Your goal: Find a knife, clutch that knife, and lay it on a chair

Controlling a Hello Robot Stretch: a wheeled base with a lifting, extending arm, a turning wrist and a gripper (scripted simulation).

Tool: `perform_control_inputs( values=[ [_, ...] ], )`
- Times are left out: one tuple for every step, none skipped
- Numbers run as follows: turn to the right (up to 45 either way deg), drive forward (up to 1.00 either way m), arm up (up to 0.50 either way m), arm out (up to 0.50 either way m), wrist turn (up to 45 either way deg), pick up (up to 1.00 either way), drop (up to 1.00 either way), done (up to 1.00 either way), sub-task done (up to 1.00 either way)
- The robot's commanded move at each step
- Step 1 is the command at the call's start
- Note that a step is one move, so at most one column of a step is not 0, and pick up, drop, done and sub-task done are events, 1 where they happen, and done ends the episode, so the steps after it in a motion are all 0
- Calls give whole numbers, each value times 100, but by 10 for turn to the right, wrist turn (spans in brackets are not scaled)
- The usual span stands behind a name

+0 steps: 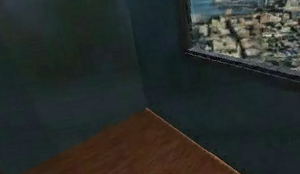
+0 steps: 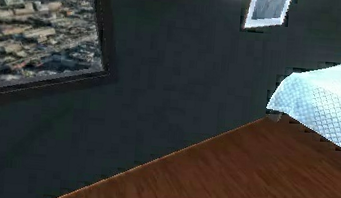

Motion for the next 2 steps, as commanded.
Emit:
perform_control_inputs(
  values=[
    [270,0,0,0,0,0,0,0,0],
    [0,5,0,0,0,0,0,0,0]
  ],
)
